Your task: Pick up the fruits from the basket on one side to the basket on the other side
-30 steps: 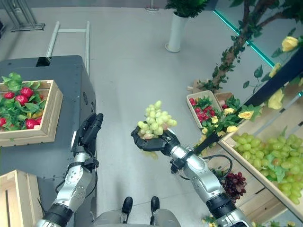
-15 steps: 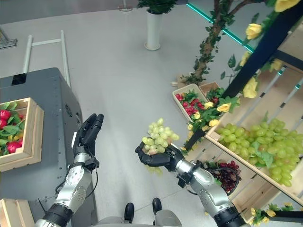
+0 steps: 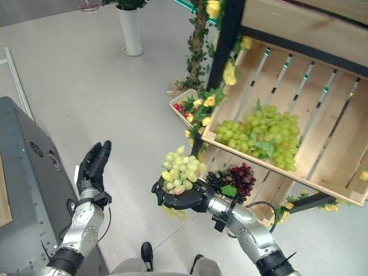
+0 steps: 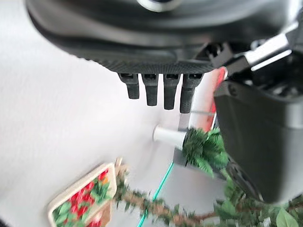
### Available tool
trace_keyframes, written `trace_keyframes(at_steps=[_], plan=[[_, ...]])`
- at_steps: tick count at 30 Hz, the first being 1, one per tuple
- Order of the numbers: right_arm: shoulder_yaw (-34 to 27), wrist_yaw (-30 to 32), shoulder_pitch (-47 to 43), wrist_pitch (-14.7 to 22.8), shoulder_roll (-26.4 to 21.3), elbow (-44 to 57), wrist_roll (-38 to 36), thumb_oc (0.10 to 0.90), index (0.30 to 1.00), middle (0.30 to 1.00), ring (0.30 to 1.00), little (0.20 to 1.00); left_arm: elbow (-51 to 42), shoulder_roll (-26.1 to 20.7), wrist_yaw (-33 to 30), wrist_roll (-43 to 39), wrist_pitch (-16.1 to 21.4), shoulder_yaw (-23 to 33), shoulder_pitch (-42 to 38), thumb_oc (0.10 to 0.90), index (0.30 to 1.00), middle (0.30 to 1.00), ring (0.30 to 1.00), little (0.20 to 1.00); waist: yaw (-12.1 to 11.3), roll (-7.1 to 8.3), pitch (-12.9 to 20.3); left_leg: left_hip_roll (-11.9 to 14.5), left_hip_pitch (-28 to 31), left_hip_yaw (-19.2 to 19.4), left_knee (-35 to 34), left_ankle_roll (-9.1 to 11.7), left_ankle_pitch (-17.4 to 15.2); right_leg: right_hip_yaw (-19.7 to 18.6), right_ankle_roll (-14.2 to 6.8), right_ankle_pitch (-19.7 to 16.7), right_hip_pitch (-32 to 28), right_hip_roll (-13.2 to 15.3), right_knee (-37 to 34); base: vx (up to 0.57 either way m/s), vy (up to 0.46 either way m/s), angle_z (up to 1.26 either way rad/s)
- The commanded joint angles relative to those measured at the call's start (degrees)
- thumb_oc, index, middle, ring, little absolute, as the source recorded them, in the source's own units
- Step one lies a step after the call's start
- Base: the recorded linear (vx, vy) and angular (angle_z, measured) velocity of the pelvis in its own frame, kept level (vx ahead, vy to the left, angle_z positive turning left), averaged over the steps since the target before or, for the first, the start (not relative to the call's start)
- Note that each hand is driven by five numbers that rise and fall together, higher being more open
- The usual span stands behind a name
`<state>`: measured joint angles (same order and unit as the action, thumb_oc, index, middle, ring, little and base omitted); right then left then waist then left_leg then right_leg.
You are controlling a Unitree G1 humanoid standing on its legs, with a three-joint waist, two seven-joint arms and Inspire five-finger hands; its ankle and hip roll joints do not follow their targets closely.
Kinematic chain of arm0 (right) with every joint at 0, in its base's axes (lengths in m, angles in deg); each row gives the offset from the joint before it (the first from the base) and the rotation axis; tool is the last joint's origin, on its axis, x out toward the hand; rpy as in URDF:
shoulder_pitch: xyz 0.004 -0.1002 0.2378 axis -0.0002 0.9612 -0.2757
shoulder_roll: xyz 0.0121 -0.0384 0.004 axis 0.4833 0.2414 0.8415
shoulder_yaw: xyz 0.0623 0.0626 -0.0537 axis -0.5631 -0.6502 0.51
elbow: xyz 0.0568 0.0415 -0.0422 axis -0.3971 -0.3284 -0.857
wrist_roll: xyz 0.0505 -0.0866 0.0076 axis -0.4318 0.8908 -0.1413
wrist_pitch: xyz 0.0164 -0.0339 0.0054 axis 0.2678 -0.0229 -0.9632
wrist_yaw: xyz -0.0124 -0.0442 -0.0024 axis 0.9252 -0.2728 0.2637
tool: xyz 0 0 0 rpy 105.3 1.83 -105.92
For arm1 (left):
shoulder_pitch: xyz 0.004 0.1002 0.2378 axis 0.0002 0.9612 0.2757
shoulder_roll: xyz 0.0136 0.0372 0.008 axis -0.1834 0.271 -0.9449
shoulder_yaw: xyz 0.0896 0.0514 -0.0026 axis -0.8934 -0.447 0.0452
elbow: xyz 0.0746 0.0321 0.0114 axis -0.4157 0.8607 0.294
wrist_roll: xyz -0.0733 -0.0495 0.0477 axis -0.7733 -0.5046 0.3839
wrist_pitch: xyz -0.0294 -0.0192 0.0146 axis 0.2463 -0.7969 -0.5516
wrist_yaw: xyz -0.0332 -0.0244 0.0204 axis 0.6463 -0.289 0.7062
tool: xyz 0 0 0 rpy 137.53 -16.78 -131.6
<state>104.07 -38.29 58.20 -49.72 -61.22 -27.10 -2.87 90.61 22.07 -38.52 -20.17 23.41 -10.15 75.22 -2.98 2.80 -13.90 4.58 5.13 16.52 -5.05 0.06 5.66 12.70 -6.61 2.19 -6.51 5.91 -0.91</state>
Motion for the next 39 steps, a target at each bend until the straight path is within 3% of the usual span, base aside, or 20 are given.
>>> trace_keyframes(at_steps=[1,10,15,19,22,24,29,39], plan=[[-1.41,-6.05,-2.96,1.04,3.05,5.30,-8.40,0.400,0.300,0.300,0.300,0.300,-2.07,0.04,0.38,2.00,5.61,-0.78,-4.33,0.800,0.900,0.900,0.900,0.900,1.12,1.67,5.79,-3.28,-4.24,-5.35,5.75,0.48,-8.91,-0.94,2.11,1.02,-3.37,-0.61,-2.38,-0.01,-0.103,-0.12],[-4.84,-6.29,-0.94,4.61,1.20,7.53,-8.59,0.400,0.300,0.300,0.300,0.300,-1.82,1.20,0.75,2.03,4.61,-2.18,-3.37,0.800,0.900,0.900,0.900,0.900,3.60,1.13,7.38,-2.84,-0.71,-6.20,2.92,1.13,-8.68,-2.67,3.20,-0.06,-2.08,-2.09,-3.82,0.01,-0.045,-0.08],[-10.31,-2.53,0.01,8.87,-1.01,12.37,-6.59,0.400,0.300,0.300,0.300,0.300,-0.74,1.05,1.84,1.93,3.92,-1.31,-3.03,0.800,0.900,0.900,0.900,0.900,5.62,0.59,7.74,-2.37,1.36,-5.01,1.51,1.09,-9.02,-4.02,2.89,-0.19,-1.89,-2.47,-4.09,0.05,0.003,-0.02],[-17.62,-1.27,-1.94,10.38,-6.17,18.22,-8.80,0.400,0.300,0.300,0.300,0.300,0.72,0.44,3.32,2.09,4.18,-0.56,-2.57,0.800,0.900,0.900,0.900,0.900,7.11,0.52,7.37,-2.00,2.39,-3.92,0.76,1.12,-9.42,-4.97,2.73,-0.25,-1.52,-2.75,-4.09,0.01,0.004,-0.12],[-21.60,0.66,-3.64,8.44,-7.39,20.22,-11.85,0.400,0.300,0.300,0.300,0.300,1.03,0.41,3.95,2.73,3.62,0.29,-2.43,0.800,0.900,0.900,0.900,0.900,7.72,0.52,7.49,-1.95,2.91,-3.59,0.42,1.17,-9.65,-5.64,2.73,-0.21,-1.49,-2.97,-4.09,0.02,0.017,-0.10],[-25.15,5.29,-5.16,6.38,-7.82,20.79,-13.54,0.400,0.300,0.300,0.300,0.300,1.70,0.53,4.76,3.01,3.40,0.67,-2.29,0.800,0.900,0.900,0.900,0.900,8.18,0.50,7.79,-1.81,3.40,-3.31,0.05,1.21,-9.88,-5.78,2.75,-0.19,-1.48,-3.10,-4.09,0.02,0.023,-0.04],[-29.48,12.41,-5.94,6.01,-7.90,20.11,-11.54,0.400,0.300,0.300,0.300,0.300,3.53,0.81,5.81,3.11,3.54,0.70,-2.45,0.800,0.900,0.900,0.900,0.900,8.89,0.53,8.34,-1.66,3.75,-3.14,0.05,1.24,-10.35,-6.03,2.74,-0.30,-1.49,-3.33,-4.09,0.00,0.016,-0.09],[-30.16,23.36,-10.25,6.18,-13.79,8.60,-4.11,0.400,0.300,0.300,0.300,0.300,5.01,0.66,3.04,5.86,3.94,-1.69,-5.29,0.800,0.900,0.900,0.900,0.900,9.18,1.17,9.11,-1.81,4.45,-2.70,0.05,1.15,-10.84,-6.23,2.57,-0.67,-1.53,-3.44,-4.09,0.00,-0.002,-0.02]])
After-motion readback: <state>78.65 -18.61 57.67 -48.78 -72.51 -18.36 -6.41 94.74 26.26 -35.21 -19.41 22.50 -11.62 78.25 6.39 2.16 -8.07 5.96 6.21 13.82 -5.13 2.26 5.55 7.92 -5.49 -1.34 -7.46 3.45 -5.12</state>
